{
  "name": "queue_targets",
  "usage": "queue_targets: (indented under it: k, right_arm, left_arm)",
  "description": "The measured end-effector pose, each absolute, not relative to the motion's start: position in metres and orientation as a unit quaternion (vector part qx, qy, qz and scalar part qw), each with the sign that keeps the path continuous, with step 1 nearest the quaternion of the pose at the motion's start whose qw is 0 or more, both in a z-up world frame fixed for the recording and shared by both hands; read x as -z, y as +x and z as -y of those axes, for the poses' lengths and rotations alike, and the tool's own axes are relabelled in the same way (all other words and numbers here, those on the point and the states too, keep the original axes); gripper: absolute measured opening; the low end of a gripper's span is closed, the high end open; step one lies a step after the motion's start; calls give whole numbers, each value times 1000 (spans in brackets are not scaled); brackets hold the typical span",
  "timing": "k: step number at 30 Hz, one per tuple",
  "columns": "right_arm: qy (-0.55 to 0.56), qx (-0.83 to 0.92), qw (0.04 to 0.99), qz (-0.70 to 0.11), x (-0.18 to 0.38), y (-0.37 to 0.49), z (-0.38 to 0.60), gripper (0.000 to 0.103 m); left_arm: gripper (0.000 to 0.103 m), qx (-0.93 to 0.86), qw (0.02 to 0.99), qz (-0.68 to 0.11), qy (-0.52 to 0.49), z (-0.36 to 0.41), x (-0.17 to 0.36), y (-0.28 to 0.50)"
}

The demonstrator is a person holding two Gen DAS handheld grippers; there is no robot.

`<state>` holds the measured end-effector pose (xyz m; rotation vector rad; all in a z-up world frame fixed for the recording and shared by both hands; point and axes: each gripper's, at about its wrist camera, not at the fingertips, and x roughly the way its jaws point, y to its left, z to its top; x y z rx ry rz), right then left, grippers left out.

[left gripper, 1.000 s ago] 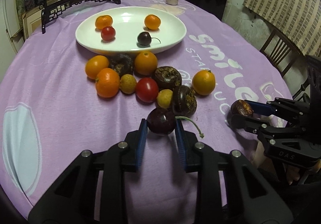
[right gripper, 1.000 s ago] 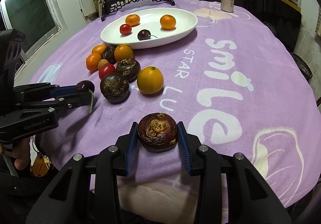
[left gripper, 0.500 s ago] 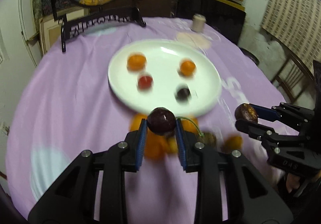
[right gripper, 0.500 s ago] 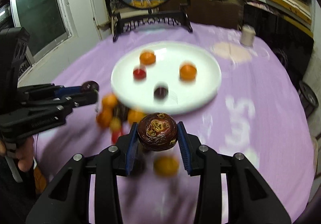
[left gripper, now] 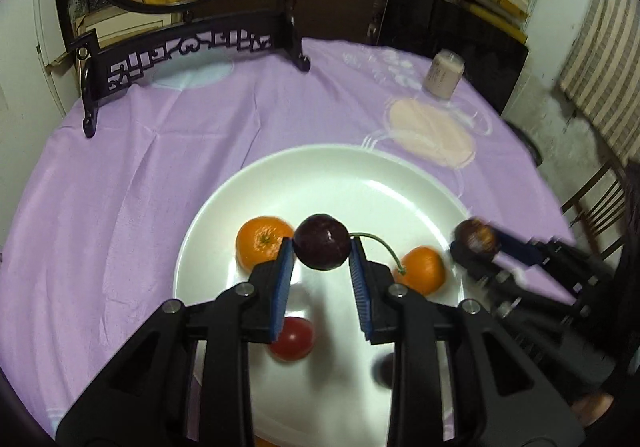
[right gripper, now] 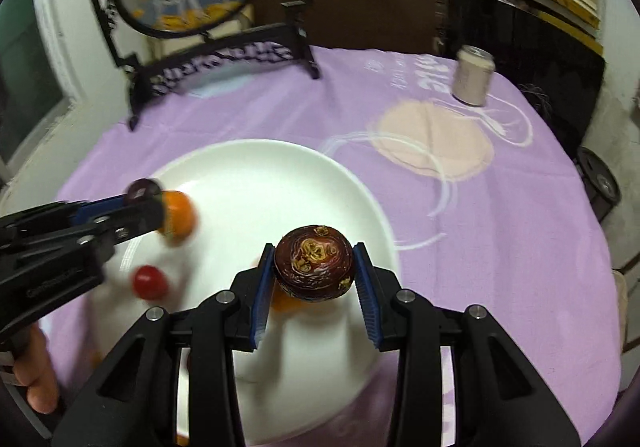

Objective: Organize fruits
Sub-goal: 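Carry both fruits onto the white plate and open both tools, then grasp an orange with the right tool while the left grasps a dark brown fruit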

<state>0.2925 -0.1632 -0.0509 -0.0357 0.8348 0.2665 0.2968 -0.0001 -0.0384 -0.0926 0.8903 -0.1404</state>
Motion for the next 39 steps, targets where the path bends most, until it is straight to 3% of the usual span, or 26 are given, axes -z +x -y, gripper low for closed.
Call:
queue_targets:
  k: [9, 12, 26, 32, 37, 38, 39]
  right_arm:
    - [-13, -132, 903, -409, 57, 303, 159, 39]
    - [-24, -130, 906, -403, 57, 300, 154, 40]
    - [-25, -132, 915, -380, 49, 273, 162, 43]
    - [-48, -130, 917, -373, 51, 268, 155, 48]
    - [-35, -141, 920, -364, 43, 236, 159, 52]
    - [-29, -144, 921, -361, 42, 226, 162, 59]
    - [-19, -150, 922, -356, 41, 207, 167, 59]
  left_arm:
    - [29, 69, 898, -432, -53, -4, 45, 297]
    - [37, 66, 898, -430, -57, -5, 45, 295]
    - [37, 67, 911, -400, -72, -22, 30, 262]
    - [52, 28, 929, -363, -69, -30, 18, 227]
    - [54, 36, 927, -366, -71, -43, 29, 161]
    - [57, 38, 926, -369, -65, -45, 32, 148]
    - [70, 39, 925, -372, -59, -48, 37, 135]
